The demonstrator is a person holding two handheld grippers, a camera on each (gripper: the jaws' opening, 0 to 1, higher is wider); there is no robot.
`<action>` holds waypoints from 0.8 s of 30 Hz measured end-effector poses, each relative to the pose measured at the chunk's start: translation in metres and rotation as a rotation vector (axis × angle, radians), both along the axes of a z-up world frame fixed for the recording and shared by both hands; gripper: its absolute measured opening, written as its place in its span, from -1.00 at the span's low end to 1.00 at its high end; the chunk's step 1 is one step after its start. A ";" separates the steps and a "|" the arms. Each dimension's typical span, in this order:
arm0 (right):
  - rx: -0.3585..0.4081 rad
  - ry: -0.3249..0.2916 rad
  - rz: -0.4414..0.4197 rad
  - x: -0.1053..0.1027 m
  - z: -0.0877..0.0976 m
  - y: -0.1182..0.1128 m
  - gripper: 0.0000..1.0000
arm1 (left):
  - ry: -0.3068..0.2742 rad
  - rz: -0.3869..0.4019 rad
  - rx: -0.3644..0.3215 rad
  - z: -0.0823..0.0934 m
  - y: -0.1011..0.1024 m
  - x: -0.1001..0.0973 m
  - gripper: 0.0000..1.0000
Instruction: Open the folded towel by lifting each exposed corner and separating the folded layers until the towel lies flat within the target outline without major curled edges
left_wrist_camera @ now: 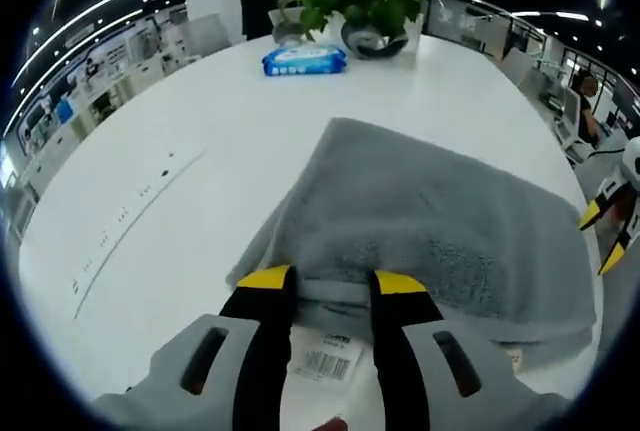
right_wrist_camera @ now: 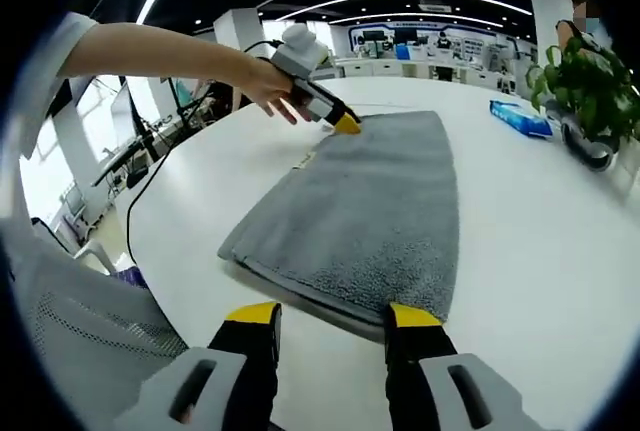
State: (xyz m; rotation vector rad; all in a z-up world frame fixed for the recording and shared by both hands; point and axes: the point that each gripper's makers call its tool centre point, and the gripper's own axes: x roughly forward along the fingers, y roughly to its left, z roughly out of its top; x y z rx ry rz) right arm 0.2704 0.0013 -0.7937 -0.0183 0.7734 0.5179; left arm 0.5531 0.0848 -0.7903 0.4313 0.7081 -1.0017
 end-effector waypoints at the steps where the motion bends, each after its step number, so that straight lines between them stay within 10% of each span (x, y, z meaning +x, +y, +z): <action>1: 0.023 0.017 0.016 0.000 0.003 0.002 -0.20 | 0.011 0.014 0.006 0.001 0.002 -0.001 -0.42; 13: 0.059 -0.152 0.054 0.019 0.047 0.020 -0.10 | 0.052 0.189 -0.204 0.038 0.013 -0.015 -0.46; 24: 0.003 -0.221 0.183 0.022 0.069 0.056 0.07 | 0.018 0.256 -0.256 0.058 0.034 -0.052 -0.47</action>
